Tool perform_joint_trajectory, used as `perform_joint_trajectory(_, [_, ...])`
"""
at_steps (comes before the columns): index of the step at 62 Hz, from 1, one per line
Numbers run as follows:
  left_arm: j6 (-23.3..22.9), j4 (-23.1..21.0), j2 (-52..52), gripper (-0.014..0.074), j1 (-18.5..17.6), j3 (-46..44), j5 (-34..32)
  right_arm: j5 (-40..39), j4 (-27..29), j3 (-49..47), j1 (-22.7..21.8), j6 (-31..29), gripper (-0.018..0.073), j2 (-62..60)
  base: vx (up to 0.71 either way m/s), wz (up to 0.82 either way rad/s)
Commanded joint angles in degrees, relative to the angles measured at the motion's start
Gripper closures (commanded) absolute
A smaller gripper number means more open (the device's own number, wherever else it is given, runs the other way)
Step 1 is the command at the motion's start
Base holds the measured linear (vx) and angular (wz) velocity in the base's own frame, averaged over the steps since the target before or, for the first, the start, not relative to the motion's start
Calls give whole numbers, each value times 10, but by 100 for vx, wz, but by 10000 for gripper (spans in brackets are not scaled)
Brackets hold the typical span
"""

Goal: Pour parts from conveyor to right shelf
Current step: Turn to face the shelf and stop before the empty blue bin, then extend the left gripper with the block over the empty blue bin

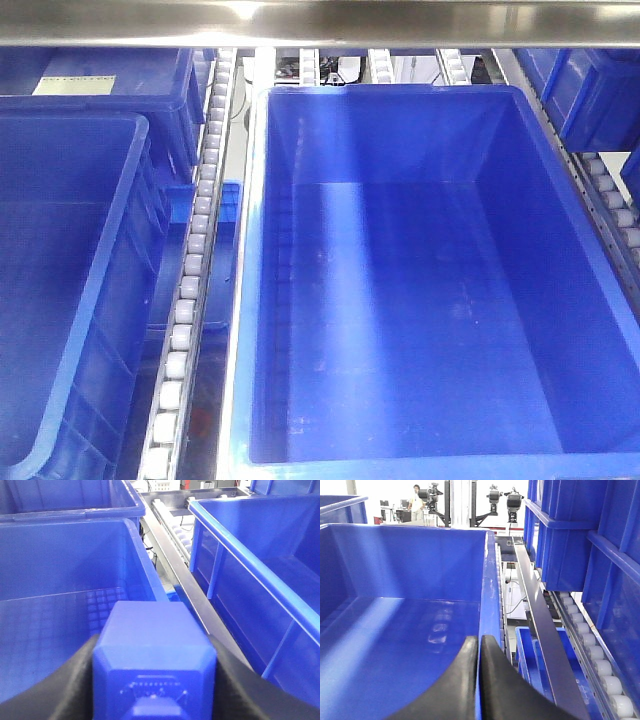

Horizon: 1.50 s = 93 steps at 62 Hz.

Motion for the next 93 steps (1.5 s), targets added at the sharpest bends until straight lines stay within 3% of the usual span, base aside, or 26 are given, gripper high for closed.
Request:
perform_joint_trajectory(1, [-1, -2, 6, 603, -3, -15, -46, -43, -2, 8, -3, -2, 568, -8, 0, 0])
perform_joint_trajectory(18, [-1, -6, 6, 603, -3, -15, -55, -43, -2, 8, -3, -2, 568, -8, 0, 0])
perform_joint_trajectory(29, [-28, -6, 6, 601, -3, -17, -61, -43, -2, 8, -3, -2, 568, -8, 0, 0])
perform_joint_trajectory(41, [-10, -9, 51, 592, -3, -88, -75, -43, -2, 8, -3, -2, 568, -8, 0, 0])
perform_joint_trajectory(45, [7, -34, 82, 592, -3, -118, -76, -43, -2, 8, -3, -2, 568, -8, 0, 0])
perform_joint_trajectory(51, [70, -106, 133, 589, -3, -151, -82, -43, -2, 8, -3, -2, 568, -8, 0, 0])
perform_joint_trajectory(57, [180, -202, 185, 587, -3, -168, -85, -43, -2, 8, -3, -2, 568, -8, 0, 0])
perform_joint_trajectory(62, [288, -312, 223, 582, -5, -170, -94, -43, -2, 8, -3, -2, 568, -8, 0, 0])
perform_joint_trajectory(69, [463, -468, 271, 570, -42, -170, -103, -43, -2, 8, -3, -2, 568, -8, 0, 0])
perform_joint_trajectory(77, [617, -564, 325, 556, -97, -170, -107, -43, -2, 8, -3, -2, 568, -8, 0, 0])
perform_joint_trajectory(83, [646, -596, 373, 549, -132, -171, -121, -43, -2, 8, -3, -2, 568, -8, 0, 0])
perform_joint_trajectory(93, [644, -596, 457, 536, -176, -211, -153, -43, -2, 8, -3, -2, 568, -8, 0, 0])
